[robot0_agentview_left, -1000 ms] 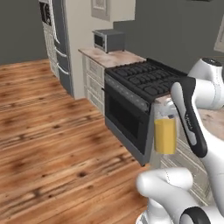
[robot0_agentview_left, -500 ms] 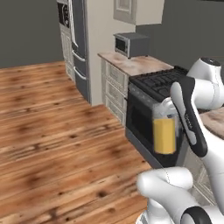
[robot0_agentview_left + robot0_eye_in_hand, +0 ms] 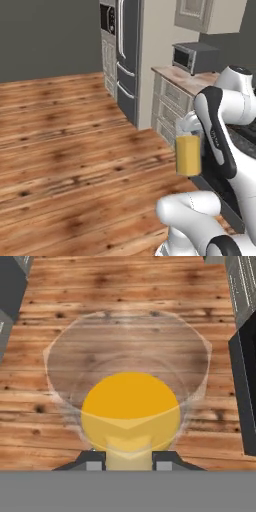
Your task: There is a tray on the dining counter. Grab the cup, mug, and pitcher and place them on the tray. The pitcher may be placed next to the tray if it cannot fit the tray.
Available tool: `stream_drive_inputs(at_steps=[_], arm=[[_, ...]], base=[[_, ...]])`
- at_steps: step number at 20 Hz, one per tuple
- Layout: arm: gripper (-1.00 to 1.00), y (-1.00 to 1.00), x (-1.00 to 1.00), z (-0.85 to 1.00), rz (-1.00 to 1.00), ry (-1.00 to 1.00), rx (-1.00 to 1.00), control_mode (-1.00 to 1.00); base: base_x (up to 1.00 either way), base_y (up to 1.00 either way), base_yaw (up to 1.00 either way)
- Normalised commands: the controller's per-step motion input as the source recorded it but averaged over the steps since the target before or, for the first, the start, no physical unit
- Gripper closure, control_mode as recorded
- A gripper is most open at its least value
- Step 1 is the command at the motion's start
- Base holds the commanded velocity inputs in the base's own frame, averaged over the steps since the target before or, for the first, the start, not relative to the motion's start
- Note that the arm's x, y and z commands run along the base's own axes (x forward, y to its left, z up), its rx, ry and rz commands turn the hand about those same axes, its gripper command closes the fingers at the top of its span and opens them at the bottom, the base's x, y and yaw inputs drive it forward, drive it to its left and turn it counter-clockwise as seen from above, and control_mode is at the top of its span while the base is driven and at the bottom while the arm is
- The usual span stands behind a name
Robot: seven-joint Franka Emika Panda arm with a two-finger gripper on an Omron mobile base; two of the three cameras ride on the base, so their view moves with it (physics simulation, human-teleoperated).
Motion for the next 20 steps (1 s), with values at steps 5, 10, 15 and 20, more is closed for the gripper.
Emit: stream_drive_inputs(at_steps=[5, 10, 15, 20], arm=[[1.00, 0.00, 0.00, 0.00, 0.00, 0.00, 0.00, 1.00], [1.00, 0.00, 0.00, 0.00, 0.00, 0.00, 0.00, 1.00], [1.00, 0.00, 0.00, 0.00, 0.00, 0.00, 0.00, 1.00], [1.00, 0.00, 0.00, 0.00, 0.00, 0.00, 0.00, 1.00]], base=[[1.00, 0.54, 0.17], [1.00, 0.44, 0.14], [1.00, 0.43, 0.14], [1.00, 0.46, 0.14]])
